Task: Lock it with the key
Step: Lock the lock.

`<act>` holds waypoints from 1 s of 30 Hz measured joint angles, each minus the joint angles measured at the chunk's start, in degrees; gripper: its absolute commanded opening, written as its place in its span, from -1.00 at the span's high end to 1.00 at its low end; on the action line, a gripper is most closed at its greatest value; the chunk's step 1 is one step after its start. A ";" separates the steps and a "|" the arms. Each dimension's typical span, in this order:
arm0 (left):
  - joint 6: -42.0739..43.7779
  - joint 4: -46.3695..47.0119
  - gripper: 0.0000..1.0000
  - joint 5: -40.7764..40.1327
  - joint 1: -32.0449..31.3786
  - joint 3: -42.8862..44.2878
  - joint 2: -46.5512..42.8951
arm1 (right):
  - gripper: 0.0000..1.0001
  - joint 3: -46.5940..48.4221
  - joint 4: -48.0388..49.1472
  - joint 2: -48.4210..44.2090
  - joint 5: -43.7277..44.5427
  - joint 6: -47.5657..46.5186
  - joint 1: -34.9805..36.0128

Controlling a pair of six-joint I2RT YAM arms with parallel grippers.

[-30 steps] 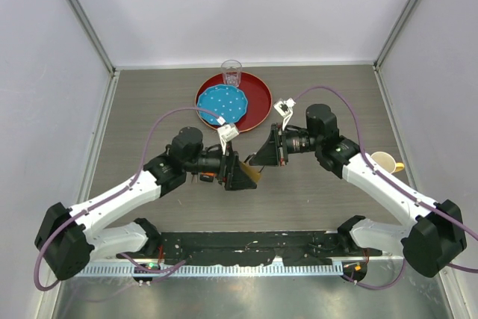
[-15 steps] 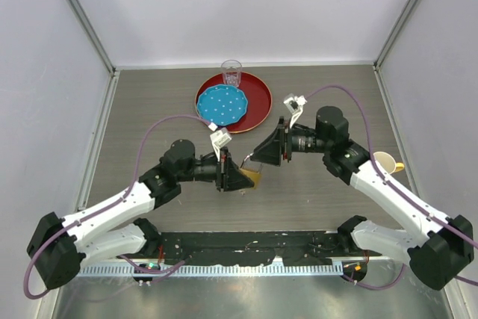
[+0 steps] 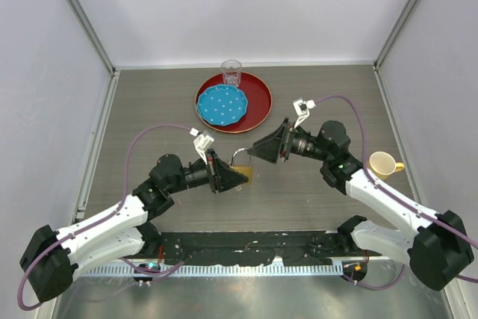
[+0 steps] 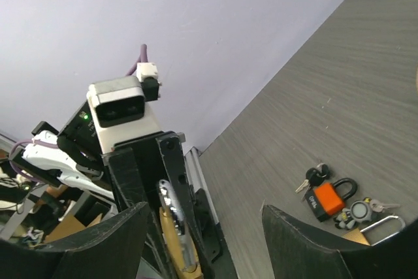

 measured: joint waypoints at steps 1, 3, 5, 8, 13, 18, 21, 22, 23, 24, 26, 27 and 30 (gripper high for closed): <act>-0.24 1.16 0.99 0.02 -0.04 0.00 0.02 | -0.50 -0.07 0.55 1.09 0.00 0.70 0.37; -0.63 2.58 1.00 0.04 -0.17 0.02 0.24 | -0.48 -0.07 1.73 2.69 0.09 1.53 1.66; -1.07 4.02 1.00 0.07 -0.46 0.04 1.07 | -0.46 -0.07 2.89 3.17 0.15 2.05 3.28; -1.33 4.94 1.00 0.07 -1.07 0.04 2.67 | -0.36 0.00 4.90 3.30 0.13 2.43 5.16; -1.46 5.84 1.00 0.04 -1.92 0.04 4.28 | -0.04 0.52 7.87 5.14 0.26 3.41 7.19; -1.53 7.39 1.00 0.00 -2.25 0.07 4.26 | 0.63 0.63 8.76 6.84 1.01 3.89 8.68; -2.93 8.61 0.99 0.63 -2.45 0.07 4.00 | 0.92 0.63 10.34 6.88 0.07 3.67 8.76; -3.45 9.01 0.99 0.96 -2.56 0.07 3.67 | 0.97 0.63 11.37 6.82 -0.57 3.56 8.85; -4.07 9.42 1.00 1.29 -2.69 0.07 3.32 | 0.96 0.63 12.41 6.73 -1.03 3.48 8.92; -4.37 9.79 1.00 1.42 -2.78 0.07 2.91 | 0.97 0.63 13.18 6.62 -1.20 3.56 8.96; -4.26 9.97 0.89 1.31 -2.82 0.07 2.40 | 0.96 0.66 13.97 6.40 -1.05 3.89 9.03; -4.26 9.99 0.69 1.16 -2.82 0.07 2.23 | 0.96 0.66 14.12 6.38 -0.96 3.98 9.03; -4.26 9.68 0.21 0.74 -2.86 0.00 1.84 | 0.96 0.66 14.05 6.38 -0.59 4.00 9.07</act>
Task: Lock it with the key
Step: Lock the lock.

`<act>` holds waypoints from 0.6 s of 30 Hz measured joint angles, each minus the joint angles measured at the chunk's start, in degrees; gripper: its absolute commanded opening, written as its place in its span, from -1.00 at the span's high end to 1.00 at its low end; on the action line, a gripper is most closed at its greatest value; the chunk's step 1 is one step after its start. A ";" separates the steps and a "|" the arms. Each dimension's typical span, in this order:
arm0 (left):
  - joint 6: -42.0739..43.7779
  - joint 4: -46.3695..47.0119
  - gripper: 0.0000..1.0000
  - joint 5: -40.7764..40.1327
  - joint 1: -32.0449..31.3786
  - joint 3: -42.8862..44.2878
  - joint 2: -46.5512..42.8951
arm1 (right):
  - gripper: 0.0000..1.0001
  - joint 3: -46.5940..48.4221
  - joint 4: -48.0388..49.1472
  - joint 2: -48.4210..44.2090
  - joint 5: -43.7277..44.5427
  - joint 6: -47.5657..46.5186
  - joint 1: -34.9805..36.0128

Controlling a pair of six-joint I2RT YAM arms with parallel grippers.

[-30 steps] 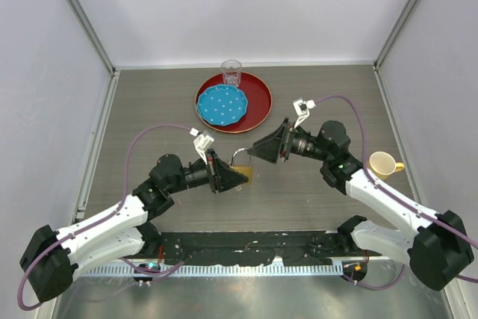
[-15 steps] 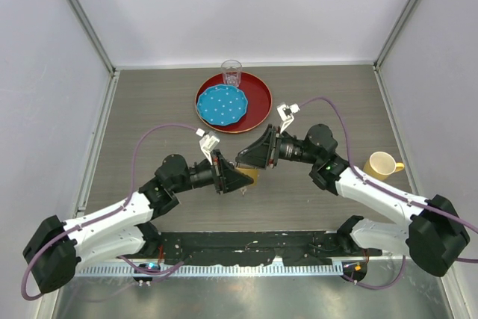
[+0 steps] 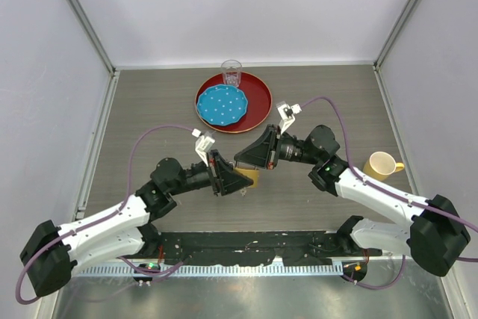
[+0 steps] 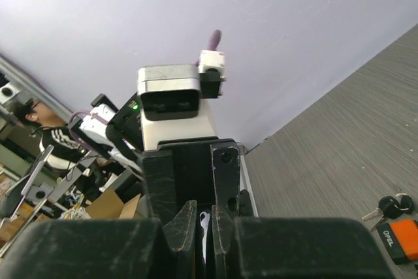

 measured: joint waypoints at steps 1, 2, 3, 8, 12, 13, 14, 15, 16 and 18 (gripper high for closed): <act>0.07 -0.17 0.14 -0.39 -0.07 -0.20 -0.39 | 0.97 0.07 -0.20 0.00 0.26 0.00 0.07; 0.44 -0.15 0.00 -1.18 -0.11 -0.46 -0.87 | 0.96 0.17 -0.94 -0.02 1.03 -0.04 0.22; 0.66 -0.07 -0.04 -2.25 -0.09 -0.63 -1.57 | 0.96 0.20 -2.25 -0.13 1.68 -0.22 0.26; 1.49 1.20 -0.32 -6.19 0.22 -2.95 -5.84 | 0.97 0.20 -7.87 -0.81 4.48 -0.57 0.22; 1.51 2.25 -0.38 -7.41 0.22 -4.96 -7.98 | 0.97 0.20 -10.91 -2.08 6.36 -0.79 0.15; 1.51 2.56 -0.38 -7.56 0.22 -5.38 -8.22 | 0.97 0.20 -11.61 -2.54 6.86 -0.85 0.13; 1.49 2.80 -0.39 -7.67 0.22 -5.77 -8.35 | 0.96 0.20 -12.26 -2.99 7.32 -0.94 0.09; 1.49 2.95 -0.39 -7.74 0.22 -6.08 -8.37 | 0.96 0.20 -12.59 -3.41 7.72 -0.96 -0.07; 1.46 3.19 -0.39 -7.78 0.22 -6.36 -8.37 | 0.97 0.20 -12.76 -3.78 8.09 -0.96 -0.15; 1.29 3.69 -0.39 -7.87 0.22 -7.02 -8.24 | 0.97 0.20 -13.05 -4.31 8.76 -0.96 -0.35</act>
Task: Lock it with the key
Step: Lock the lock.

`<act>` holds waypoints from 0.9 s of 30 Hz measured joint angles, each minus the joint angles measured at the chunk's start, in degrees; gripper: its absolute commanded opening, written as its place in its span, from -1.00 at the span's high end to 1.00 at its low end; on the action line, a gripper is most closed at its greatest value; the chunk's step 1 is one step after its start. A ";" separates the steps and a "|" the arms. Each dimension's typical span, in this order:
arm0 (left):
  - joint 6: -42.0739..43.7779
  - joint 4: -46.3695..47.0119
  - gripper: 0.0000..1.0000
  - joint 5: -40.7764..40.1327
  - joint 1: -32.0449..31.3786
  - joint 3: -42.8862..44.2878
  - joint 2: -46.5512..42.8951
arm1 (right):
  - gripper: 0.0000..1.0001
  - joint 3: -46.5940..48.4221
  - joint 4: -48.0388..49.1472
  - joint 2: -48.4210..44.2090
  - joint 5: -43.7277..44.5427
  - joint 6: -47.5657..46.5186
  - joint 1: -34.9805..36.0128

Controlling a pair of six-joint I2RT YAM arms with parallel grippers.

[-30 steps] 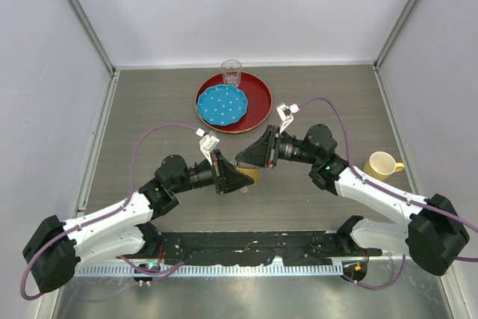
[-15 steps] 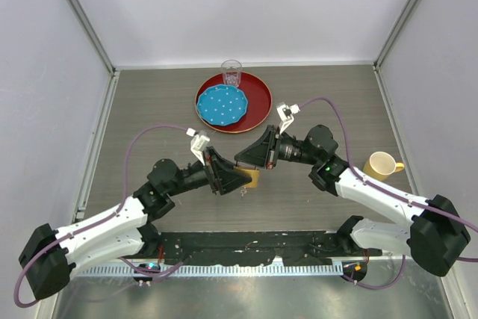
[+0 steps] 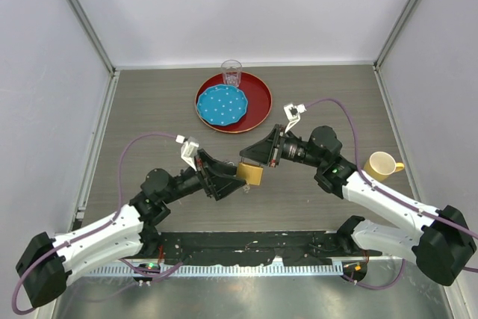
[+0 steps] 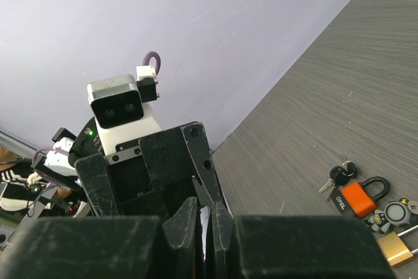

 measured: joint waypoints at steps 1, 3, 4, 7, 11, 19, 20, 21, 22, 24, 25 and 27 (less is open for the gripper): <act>-0.11 0.35 -0.38 0.02 -0.02 -0.28 0.17 | 0.97 0.00 -0.15 -0.22 0.33 0.02 -0.15; -0.48 1.31 -0.37 0.07 -0.07 -0.81 0.92 | 0.97 0.00 -0.46 -0.57 0.85 0.02 -0.26; -0.90 2.27 -0.36 0.07 -0.15 -1.07 1.73 | 0.96 0.00 -0.55 -0.63 1.09 0.02 -0.26; -1.53 4.00 -0.34 0.37 -0.68 -1.51 4.35 | 0.97 0.00 -0.70 -0.63 1.57 0.04 -0.42; -1.57 5.01 -0.28 0.92 -1.55 -1.51 6.97 | 0.97 0.00 -0.72 -0.68 1.92 0.11 -0.55; -1.84 6.80 0.19 1.57 -3.15 -1.53 8.66 | 0.97 0.00 -0.76 -0.72 2.03 0.35 -1.29; -1.79 6.86 0.25 1.53 -3.26 -1.57 8.66 | 0.96 0.00 -0.76 -0.74 1.99 0.57 -1.40; -1.79 6.82 0.33 1.22 -3.30 -1.66 8.68 | 0.97 0.00 -0.79 -0.87 1.92 0.81 -1.44; -1.86 6.91 0.43 1.11 -3.30 -1.77 8.72 | 0.96 0.00 -0.83 -1.11 1.88 0.92 -1.46; -1.97 7.04 0.49 1.07 -3.45 -1.90 8.83 | 0.96 0.00 -0.90 -1.53 1.64 1.09 -1.49; -2.10 7.39 0.52 1.09 -3.58 -1.97 8.98 | 0.97 0.00 -0.90 -1.73 1.70 1.03 -1.55; -2.47 7.89 0.71 0.85 -3.82 -1.97 9.31 | 0.97 0.00 -0.92 -1.81 1.53 1.09 -1.75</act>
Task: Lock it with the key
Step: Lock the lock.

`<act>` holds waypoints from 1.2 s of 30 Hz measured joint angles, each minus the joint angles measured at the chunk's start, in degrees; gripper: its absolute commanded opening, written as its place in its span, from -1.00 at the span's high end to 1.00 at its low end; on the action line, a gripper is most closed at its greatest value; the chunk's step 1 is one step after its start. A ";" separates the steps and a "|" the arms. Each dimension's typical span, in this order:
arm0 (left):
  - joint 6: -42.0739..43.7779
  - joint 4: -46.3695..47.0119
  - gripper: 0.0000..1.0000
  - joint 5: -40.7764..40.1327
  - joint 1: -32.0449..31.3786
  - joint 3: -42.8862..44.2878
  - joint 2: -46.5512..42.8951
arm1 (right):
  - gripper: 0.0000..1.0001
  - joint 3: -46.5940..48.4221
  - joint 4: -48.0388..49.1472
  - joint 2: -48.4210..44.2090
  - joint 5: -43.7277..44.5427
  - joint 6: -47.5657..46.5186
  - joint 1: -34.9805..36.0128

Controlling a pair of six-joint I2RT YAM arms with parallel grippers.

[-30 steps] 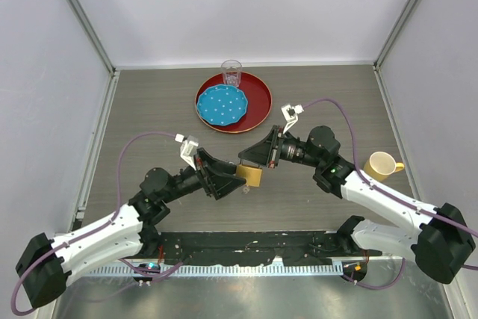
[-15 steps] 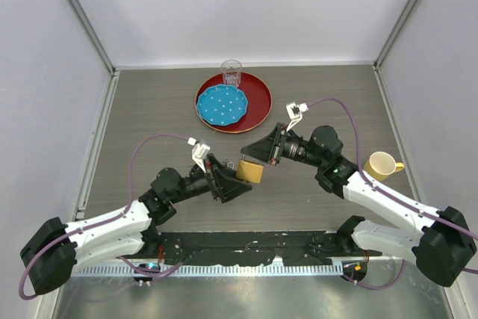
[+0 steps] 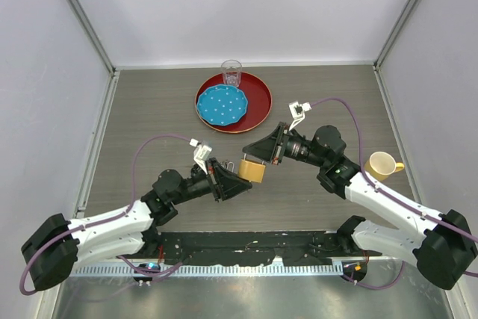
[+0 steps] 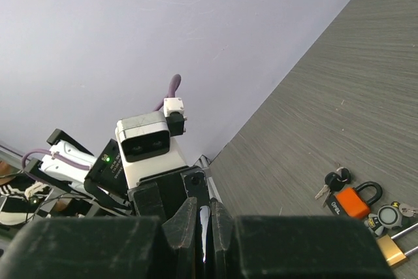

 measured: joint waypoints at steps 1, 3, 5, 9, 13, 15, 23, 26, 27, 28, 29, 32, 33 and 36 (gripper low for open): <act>-0.20 0.24 0.79 -0.09 0.00 0.00 0.24 | 0.97 0.00 0.00 0.00 -0.07 0.00 -0.04; -0.50 1.20 1.00 -0.13 -0.11 -0.07 0.90 | 0.97 0.00 -0.07 0.00 -0.20 -0.17 -0.37; -0.52 1.95 0.99 -0.04 -0.26 -0.09 1.29 | 0.96 0.00 -0.48 0.00 -0.39 0.04 -0.94; -0.57 2.69 0.99 0.00 -0.52 -0.28 1.49 | 0.97 0.00 -0.50 0.00 -1.18 0.20 -1.38; -0.59 3.34 1.00 -0.22 -0.76 -0.52 1.44 | 0.97 0.00 -0.48 -0.02 -1.84 0.76 -1.84; -0.72 3.76 1.00 -0.44 -0.81 -0.83 1.27 | 0.97 0.00 -0.44 0.00 -2.16 1.16 -2.05; -1.88 5.86 0.99 -1.25 -1.29 -2.14 0.09 | 0.97 -0.96 3.02 0.00 -4.33 3.93 -3.02; -1.99 5.53 0.99 -0.28 -1.84 -3.30 -0.02 | 0.97 -1.03 5.29 0.00 -4.22 4.61 -4.09; -2.01 5.09 0.99 0.20 -2.10 -3.85 0.00 | 0.97 -1.03 6.32 0.00 -4.00 4.85 -4.57; -2.03 4.63 0.99 0.68 -2.29 -4.35 0.00 | 0.96 -1.03 7.19 -0.02 -3.89 5.14 -4.96; -2.03 4.31 1.00 0.96 -2.45 -4.70 0.02 | 0.97 -1.03 7.98 -0.02 -3.78 5.42 -5.31; -2.05 3.67 0.99 1.46 -2.69 -5.25 0.11 | 0.97 -1.03 9.51 -0.02 -3.65 5.79 -5.88; -2.03 3.65 0.99 1.53 -2.75 -5.27 0.11 | 0.96 -1.03 9.68 -0.04 -3.69 5.81 -5.92; -2.03 3.32 1.00 1.42 -2.82 -5.53 -0.63 | 0.97 -1.03 9.35 -0.04 -3.85 5.57 -6.38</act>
